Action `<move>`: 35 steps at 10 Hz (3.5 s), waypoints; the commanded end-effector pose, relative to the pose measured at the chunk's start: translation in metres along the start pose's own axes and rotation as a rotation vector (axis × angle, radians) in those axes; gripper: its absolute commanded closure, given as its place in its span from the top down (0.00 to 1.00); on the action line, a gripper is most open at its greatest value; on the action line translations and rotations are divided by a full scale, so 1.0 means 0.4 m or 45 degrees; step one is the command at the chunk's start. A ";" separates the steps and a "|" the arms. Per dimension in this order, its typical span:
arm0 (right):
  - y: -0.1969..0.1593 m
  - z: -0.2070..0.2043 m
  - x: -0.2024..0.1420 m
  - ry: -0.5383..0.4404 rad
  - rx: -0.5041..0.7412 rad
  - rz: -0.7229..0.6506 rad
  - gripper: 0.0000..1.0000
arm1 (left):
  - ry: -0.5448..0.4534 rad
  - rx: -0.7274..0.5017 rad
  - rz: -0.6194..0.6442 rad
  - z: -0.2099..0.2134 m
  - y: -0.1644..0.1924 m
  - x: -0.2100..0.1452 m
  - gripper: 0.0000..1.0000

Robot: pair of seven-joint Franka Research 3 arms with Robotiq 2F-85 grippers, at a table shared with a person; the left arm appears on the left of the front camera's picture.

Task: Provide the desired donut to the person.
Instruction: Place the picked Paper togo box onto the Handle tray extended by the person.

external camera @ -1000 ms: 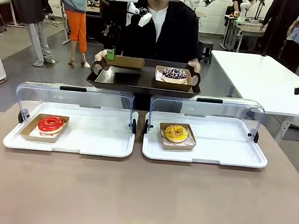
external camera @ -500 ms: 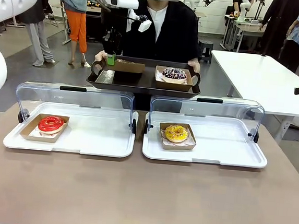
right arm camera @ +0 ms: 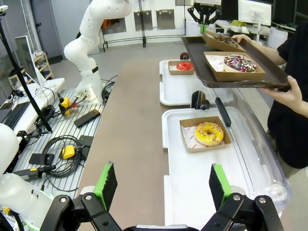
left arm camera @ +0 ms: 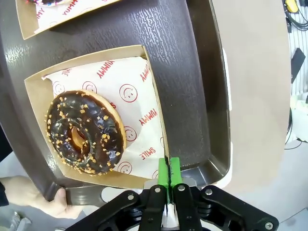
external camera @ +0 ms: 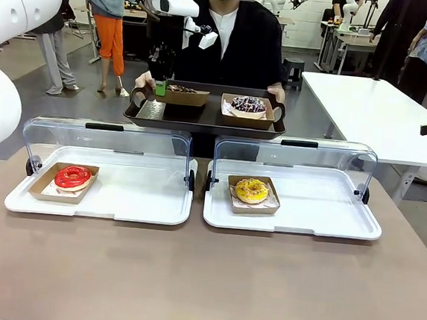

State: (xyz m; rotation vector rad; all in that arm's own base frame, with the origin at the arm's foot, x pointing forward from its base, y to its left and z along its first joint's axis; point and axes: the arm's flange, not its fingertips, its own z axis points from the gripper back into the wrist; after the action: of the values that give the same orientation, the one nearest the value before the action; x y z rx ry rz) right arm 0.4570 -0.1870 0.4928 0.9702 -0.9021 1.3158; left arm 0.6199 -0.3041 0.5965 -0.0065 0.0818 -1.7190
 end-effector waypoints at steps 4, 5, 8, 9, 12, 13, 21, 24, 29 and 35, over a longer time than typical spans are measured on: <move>-0.001 0.001 0.001 0.001 -0.008 0.001 1.00 | -0.018 0.017 -0.041 0.048 0.057 0.022 1.00; -0.001 0.001 0.001 0.001 -0.008 0.001 1.00 | -0.022 0.009 -0.042 0.041 0.057 0.018 1.00; -0.001 0.001 0.001 0.001 -0.008 0.001 1.00 | -0.048 0.000 -0.028 0.040 0.051 0.009 1.00; -0.001 0.001 0.001 0.001 -0.008 0.001 1.00 | -0.051 0.004 -0.029 0.043 0.047 0.009 1.00; -0.001 0.001 0.001 0.001 -0.008 0.001 1.00 | -0.030 0.035 -0.017 0.050 0.022 0.006 0.98; -0.001 0.001 0.001 0.001 -0.008 0.001 1.00 | -0.027 0.048 -0.013 0.050 0.013 0.005 1.00; -0.001 0.001 0.001 0.001 -0.008 0.001 1.00 | -0.148 0.184 0.066 0.000 -0.292 -0.143 1.00; -0.001 0.001 0.001 0.001 -0.008 0.001 1.00 | -0.163 0.214 0.084 -0.042 -0.403 -0.168 1.00; -0.001 0.001 0.001 0.001 -0.008 0.001 1.00 | -0.192 0.314 0.205 -0.055 -0.471 -0.233 1.00; -0.001 0.001 0.001 0.001 -0.008 0.001 1.00 | -0.213 0.294 0.240 -0.044 -0.471 -0.255 1.00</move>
State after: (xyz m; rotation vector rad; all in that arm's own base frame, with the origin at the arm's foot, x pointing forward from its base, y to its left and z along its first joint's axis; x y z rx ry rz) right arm 0.4571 -0.1873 0.4922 0.9706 -0.9017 1.3145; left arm 0.4499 -0.1724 0.5964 0.0041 -0.2476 -1.5242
